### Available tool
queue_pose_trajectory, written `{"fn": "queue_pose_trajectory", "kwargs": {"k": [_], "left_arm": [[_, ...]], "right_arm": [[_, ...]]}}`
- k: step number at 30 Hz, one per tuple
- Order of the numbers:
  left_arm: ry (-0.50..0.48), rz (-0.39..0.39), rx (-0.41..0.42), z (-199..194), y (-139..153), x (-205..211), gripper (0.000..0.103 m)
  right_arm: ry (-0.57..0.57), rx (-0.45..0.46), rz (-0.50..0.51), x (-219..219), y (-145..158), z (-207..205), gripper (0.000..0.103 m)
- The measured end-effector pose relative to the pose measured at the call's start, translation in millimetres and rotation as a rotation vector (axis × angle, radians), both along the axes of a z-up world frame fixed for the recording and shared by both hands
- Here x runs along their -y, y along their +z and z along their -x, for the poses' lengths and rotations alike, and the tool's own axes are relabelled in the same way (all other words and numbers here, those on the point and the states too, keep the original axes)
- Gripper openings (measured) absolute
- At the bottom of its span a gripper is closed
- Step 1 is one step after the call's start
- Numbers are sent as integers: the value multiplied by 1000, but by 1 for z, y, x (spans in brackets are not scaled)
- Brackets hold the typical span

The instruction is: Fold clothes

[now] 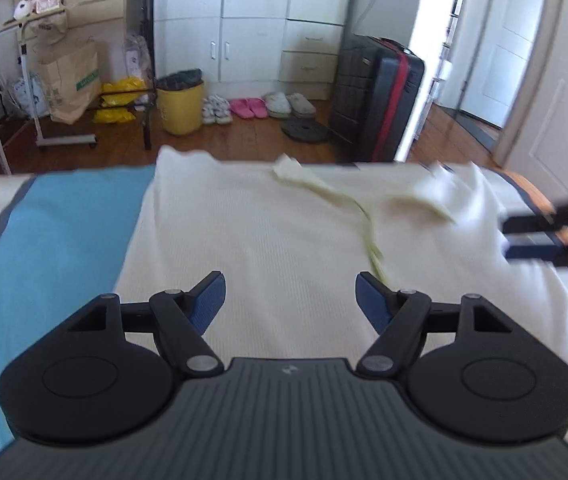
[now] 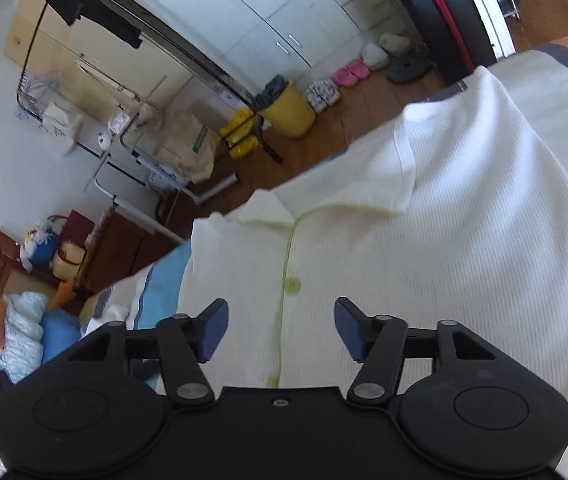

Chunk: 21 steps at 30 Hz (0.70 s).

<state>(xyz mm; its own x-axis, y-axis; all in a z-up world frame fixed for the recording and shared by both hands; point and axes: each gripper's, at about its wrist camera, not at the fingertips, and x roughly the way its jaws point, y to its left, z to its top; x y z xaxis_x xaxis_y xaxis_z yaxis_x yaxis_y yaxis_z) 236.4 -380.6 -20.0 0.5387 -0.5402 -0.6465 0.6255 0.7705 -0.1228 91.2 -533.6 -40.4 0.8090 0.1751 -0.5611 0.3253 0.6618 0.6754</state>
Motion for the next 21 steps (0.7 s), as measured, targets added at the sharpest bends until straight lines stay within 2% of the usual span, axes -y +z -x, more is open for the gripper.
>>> {"fn": "queue_pose_trajectory", "kwargs": {"k": [2,4,7,10,13,14,15,16,20,21], "left_arm": [[40,27,18,-36,-3,23,71],[67,53,-12,-68,-8,46,71],[84,58,-34,-108,-17,82,71],[55,17,-42,-134,-34,117,72],[32,-39,-88,-154,-58,147,71],[11,-55,-104,-157,-64,153,56],[-11,-70,-121,-160,-70,160,14],[-32,-85,-137,-162,-76,166,5],[-105,-73,44,-149,-53,184,5],[-90,-63,117,-144,-46,189,5]], "right_arm": [[-36,50,-52,11,-21,2,67],[-67,50,-135,22,-47,0,67],[-62,13,-132,35,-67,-21,67],[-78,62,-185,48,-75,-37,67],[-90,97,-220,54,-78,-53,69],[-96,110,-211,56,-77,-54,69],[-102,122,-201,57,-76,-56,71],[-108,135,-191,59,-76,-57,72],[-137,129,-183,66,-82,-57,73],[-144,127,-181,68,-83,-57,73]]}}
